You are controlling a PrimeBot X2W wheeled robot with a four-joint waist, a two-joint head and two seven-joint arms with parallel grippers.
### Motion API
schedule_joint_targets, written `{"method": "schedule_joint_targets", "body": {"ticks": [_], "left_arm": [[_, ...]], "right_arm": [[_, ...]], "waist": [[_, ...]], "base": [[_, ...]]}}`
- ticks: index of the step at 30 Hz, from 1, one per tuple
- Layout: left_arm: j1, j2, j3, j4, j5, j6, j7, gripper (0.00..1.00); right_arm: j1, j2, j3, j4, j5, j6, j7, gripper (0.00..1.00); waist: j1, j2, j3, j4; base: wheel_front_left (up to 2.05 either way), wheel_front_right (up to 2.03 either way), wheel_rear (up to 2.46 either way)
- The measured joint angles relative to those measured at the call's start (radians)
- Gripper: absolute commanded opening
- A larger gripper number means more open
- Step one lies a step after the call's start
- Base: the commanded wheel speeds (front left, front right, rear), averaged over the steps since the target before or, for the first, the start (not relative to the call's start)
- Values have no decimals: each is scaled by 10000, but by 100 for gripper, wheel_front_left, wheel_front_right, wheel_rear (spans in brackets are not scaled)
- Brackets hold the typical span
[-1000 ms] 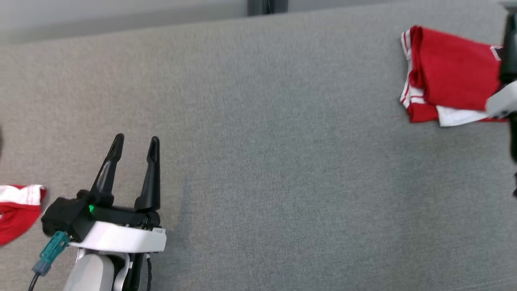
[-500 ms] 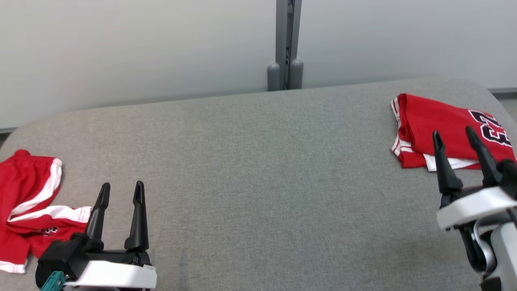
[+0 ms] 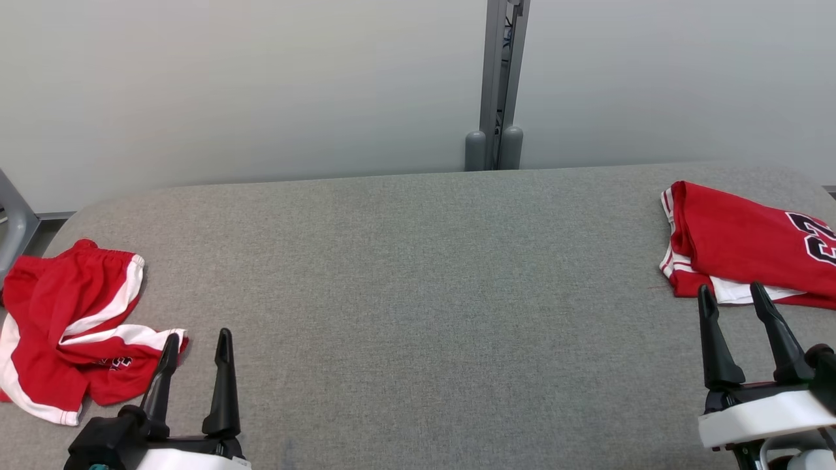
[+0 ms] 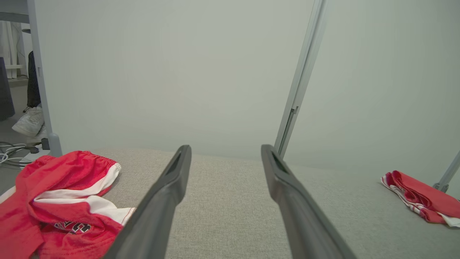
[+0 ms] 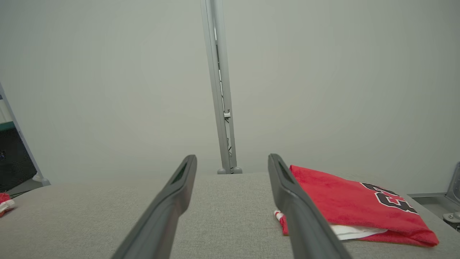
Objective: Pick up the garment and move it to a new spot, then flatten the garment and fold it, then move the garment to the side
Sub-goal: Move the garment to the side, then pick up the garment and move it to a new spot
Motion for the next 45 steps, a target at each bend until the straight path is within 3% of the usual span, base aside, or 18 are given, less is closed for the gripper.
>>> {"method": "schedule_joint_targets", "body": {"ticks": [7, 22, 45], "left_arm": [[-5, -36, 13, 157, 244, -2, 0, 100], [-239, -77, 54, 209, 616, -52, 0, 100], [-421, -63, 504, 591, 1141, 188, 0, 100]], "right_arm": [[284, 527, -148, -412, -261, 0, 0, 100], [304, 619, 198, -500, -278, 0, 0, 100], [199, 993, 1490, -8, -31, 0, 0, 100]], "waist": [[0, -1, 73, -48], [0, 0, 117, 108], [0, -1, 60, 3350]], "base": [[0, 0, 0], [0, 0, 0], [0, 0, 0]]}}
